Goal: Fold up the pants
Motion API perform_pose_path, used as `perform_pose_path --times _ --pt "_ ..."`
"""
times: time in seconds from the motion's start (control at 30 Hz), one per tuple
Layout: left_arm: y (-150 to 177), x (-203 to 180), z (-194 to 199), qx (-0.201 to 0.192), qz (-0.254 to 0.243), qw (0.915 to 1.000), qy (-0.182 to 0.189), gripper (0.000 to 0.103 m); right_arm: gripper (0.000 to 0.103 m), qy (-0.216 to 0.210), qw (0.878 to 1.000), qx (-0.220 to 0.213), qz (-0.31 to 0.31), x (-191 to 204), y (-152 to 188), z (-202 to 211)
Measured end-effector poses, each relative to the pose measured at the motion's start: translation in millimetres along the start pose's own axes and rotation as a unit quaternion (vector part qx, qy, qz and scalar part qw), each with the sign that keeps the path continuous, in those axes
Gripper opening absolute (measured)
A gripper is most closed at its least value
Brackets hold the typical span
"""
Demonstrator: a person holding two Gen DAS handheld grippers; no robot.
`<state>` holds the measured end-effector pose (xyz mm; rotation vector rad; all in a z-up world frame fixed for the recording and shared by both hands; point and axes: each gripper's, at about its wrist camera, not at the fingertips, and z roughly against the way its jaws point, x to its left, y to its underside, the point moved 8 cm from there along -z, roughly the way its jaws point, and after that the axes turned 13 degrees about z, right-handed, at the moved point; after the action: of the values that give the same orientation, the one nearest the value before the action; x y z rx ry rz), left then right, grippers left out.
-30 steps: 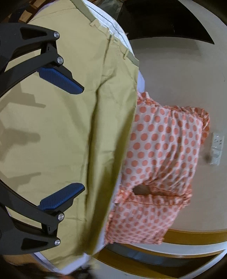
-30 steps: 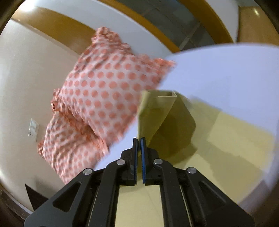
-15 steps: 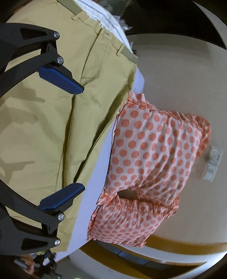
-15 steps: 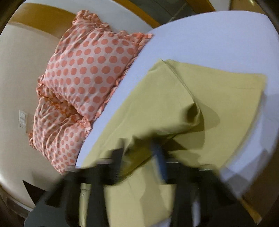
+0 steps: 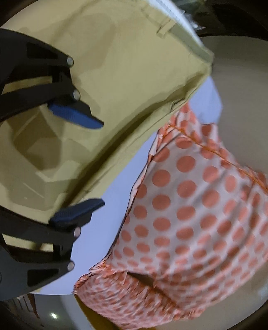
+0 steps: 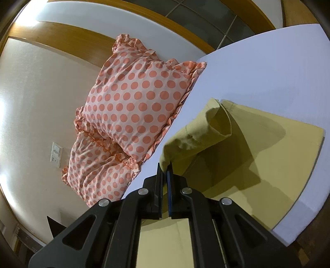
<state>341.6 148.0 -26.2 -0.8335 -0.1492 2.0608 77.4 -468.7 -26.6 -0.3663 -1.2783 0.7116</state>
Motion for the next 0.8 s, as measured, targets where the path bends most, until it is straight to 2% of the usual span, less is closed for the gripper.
perform_pose_path --times 0.03,0.07,0.1,0.13,0.23,0.3,0.4,0.5,0.6,0.67,0.8 --pt "-1 2 -7 0.003 0.006 0.9999 -0.008 0.046 0.003 0.001 1.000 -0.001 0.000 0 0 0" --pt "-2 4 -15 0.009 0.015 0.9997 -0.014 0.024 0.003 0.002 1.000 0.003 -0.001 -1 0 -2" --pt "-4 7 -23 0.015 0.024 0.9995 -0.015 0.012 0.003 0.002 1.000 0.003 -0.001 -1 -1 -3" --pt "-6 10 -24 0.012 0.033 0.9993 -0.013 0.007 0.003 0.001 1.000 0.003 -0.001 -2 -2 -5" --pt "-2 11 1 -0.014 0.028 0.9995 0.003 0.005 0.003 -0.003 1.000 -0.005 0.001 -1 -9 -2" --pt "13 13 45 -0.050 0.005 0.9986 0.019 0.005 0.003 -0.008 1.000 -0.019 0.005 3 -17 8" --pt "59 30 120 -0.096 -0.022 0.9939 0.050 0.008 0.003 -0.005 0.999 -0.044 0.012 3 -26 31" --pt "122 70 169 -0.106 -0.016 0.9925 0.059 0.013 0.003 0.024 0.999 -0.043 0.013 -12 -19 44" --pt "171 109 177 -0.082 0.012 0.9951 0.055 0.013 0.003 0.061 0.998 -0.017 -0.011 -41 0 42" --pt "190 129 173 -0.069 0.037 0.9957 0.050 0.012 0.003 0.071 0.997 -0.005 -0.029 -55 9 39" --pt "208 141 166 -0.065 0.052 0.9949 0.057 0.011 0.003 0.085 0.996 -0.005 -0.022 -64 14 43"
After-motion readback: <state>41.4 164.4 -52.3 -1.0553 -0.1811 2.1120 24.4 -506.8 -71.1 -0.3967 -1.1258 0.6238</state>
